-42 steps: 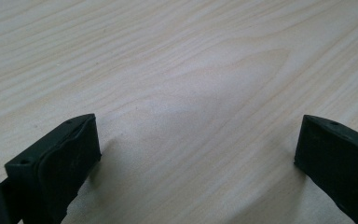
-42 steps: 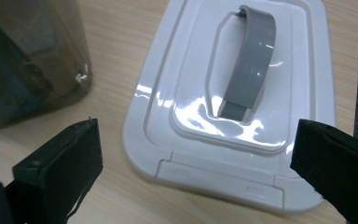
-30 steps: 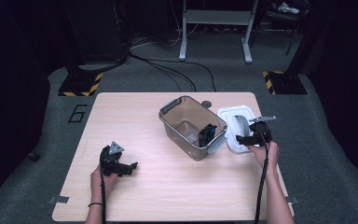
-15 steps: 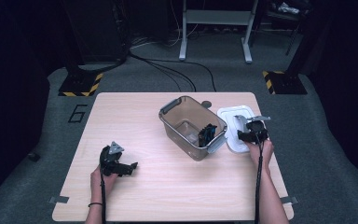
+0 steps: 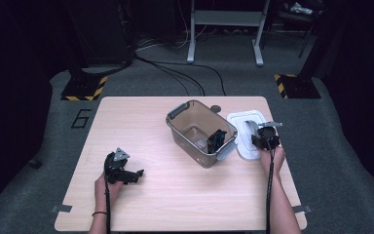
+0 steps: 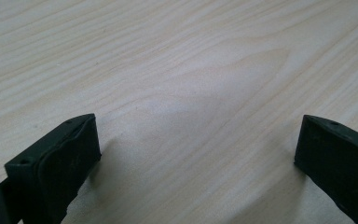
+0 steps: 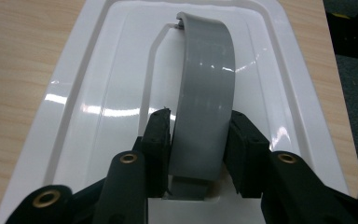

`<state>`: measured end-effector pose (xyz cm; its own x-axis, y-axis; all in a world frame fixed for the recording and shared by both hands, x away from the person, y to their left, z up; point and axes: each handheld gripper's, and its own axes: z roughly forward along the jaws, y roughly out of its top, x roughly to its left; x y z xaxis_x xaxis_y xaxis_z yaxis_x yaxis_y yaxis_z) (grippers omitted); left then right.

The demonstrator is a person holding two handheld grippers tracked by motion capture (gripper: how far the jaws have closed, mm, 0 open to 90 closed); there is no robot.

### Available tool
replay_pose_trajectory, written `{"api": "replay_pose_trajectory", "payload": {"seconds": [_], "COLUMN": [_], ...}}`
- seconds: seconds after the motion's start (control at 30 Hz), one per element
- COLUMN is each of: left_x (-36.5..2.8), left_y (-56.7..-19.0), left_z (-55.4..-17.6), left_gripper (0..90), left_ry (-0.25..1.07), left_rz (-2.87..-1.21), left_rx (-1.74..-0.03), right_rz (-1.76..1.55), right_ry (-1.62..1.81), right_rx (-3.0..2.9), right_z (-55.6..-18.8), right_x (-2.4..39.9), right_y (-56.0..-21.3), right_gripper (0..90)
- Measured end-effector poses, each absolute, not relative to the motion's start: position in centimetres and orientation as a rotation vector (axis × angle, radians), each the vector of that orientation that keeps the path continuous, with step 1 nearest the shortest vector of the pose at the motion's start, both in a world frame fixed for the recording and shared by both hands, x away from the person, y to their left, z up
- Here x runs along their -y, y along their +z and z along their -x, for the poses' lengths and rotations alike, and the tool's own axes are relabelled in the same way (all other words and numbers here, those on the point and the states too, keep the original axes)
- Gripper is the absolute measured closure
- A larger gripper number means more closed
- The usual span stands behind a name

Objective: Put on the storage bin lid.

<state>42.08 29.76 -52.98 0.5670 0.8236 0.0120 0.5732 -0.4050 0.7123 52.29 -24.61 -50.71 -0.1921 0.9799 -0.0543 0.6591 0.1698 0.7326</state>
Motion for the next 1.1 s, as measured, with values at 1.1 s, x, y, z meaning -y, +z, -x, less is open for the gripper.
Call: {"api": "replay_pose_trajectory", "payload": {"seconds": [1.1], "left_x": [-29.7], "left_y": [-53.0], "left_z": [-42.1], "left_gripper": [0.1], "left_ry": [0.479], "left_rz": [-2.126], "left_rx": [-1.116], "right_rz": [-1.534], "right_ry": [0.832], "right_rx": [-1.997], "right_z": [-49.9], "right_x": [25.0], "right_y": [-49.4], "right_gripper": [65.7]}}
